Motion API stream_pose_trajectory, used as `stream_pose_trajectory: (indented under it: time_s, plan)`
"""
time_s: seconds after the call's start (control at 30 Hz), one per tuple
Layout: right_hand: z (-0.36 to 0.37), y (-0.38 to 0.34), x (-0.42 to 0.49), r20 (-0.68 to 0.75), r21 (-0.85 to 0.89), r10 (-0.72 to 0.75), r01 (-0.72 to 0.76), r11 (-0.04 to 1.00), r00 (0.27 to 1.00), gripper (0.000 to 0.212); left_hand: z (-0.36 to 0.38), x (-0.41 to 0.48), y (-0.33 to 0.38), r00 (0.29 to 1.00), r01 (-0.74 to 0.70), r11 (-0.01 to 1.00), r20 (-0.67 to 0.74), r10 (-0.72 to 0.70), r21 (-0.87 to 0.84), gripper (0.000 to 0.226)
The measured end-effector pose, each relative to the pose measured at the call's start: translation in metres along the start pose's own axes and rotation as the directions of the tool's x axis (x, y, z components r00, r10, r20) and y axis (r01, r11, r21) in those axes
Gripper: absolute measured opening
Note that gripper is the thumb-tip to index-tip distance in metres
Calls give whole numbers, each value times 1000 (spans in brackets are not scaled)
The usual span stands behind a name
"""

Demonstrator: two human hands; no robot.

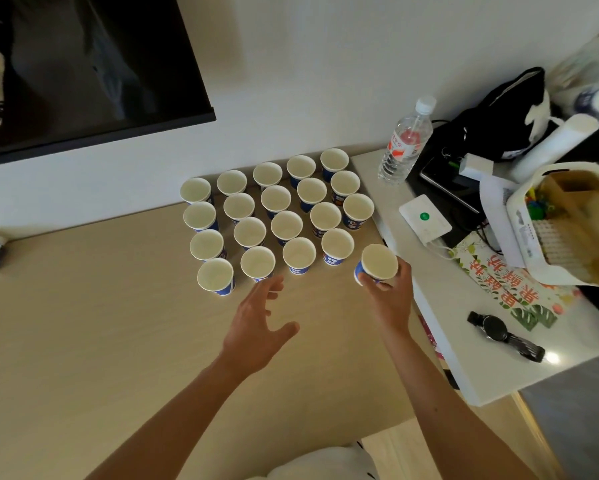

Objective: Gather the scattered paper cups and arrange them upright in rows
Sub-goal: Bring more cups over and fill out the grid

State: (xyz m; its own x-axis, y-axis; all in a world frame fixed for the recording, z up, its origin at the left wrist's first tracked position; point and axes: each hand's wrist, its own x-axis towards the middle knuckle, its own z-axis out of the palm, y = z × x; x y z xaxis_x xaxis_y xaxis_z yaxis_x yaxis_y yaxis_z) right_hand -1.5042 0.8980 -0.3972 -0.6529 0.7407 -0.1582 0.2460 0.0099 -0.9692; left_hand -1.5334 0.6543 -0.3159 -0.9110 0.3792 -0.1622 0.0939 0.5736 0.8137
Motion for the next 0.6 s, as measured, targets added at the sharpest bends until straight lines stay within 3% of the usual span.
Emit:
stream_pose_trajectory:
  time_s: [0.23, 0.6]
  plan:
    - [18, 20, 52, -88, -201, 2, -19, 979, 996, 64, -3, -14, -18, 998, 57, 998, -23, -57, -13, 55]
    - [36, 17, 79, -28, -254, -59, 50, 966, 998, 68, -19, -23, -34, 996, 76, 997, -51, -77, -14, 49]
